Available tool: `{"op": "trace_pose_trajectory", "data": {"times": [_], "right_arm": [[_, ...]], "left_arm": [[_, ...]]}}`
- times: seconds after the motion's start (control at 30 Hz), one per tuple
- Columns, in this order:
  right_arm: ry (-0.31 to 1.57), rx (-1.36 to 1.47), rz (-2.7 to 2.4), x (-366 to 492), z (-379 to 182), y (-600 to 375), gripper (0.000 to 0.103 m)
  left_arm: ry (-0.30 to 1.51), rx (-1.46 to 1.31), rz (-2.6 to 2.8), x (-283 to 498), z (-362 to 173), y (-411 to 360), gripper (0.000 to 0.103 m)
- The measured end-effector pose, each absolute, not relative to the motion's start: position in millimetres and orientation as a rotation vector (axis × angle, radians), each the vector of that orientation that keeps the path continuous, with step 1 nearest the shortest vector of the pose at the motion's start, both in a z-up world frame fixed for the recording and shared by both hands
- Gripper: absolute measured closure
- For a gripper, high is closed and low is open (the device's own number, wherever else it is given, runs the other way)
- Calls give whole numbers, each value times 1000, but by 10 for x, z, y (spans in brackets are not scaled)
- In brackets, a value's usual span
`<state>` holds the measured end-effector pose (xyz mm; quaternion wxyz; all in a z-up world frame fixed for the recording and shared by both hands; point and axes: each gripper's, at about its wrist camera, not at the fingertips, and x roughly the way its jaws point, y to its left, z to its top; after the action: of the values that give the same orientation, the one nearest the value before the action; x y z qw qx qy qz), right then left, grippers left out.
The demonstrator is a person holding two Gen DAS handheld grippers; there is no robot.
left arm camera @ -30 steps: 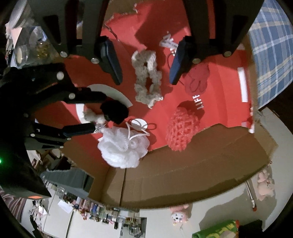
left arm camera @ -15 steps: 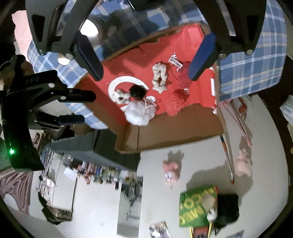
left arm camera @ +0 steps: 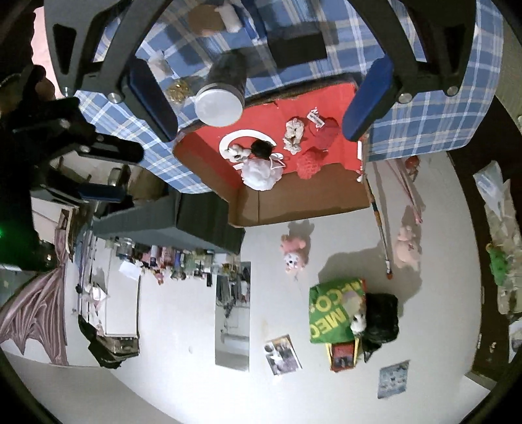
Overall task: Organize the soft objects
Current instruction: 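Withdraw both tools from the box back toward the table items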
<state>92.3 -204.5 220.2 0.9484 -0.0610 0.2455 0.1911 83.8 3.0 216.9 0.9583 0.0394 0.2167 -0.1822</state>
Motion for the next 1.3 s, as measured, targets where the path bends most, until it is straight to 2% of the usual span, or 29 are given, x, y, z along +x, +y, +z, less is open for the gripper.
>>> {"op": "trace_pose_trajectory", "data": {"times": [0.53, 0.9, 1.3], "right_arm": [[473, -42, 278, 265, 1601, -2258, 14], [615, 50, 237, 442, 807, -2364, 14], [695, 45, 198, 679, 453, -2450, 15]], "left_arm": [[441, 17, -282, 303, 1546, -5, 0], [572, -10, -257, 434, 924, -82, 0], [685, -10, -223, 664, 538, -99, 0]]}}
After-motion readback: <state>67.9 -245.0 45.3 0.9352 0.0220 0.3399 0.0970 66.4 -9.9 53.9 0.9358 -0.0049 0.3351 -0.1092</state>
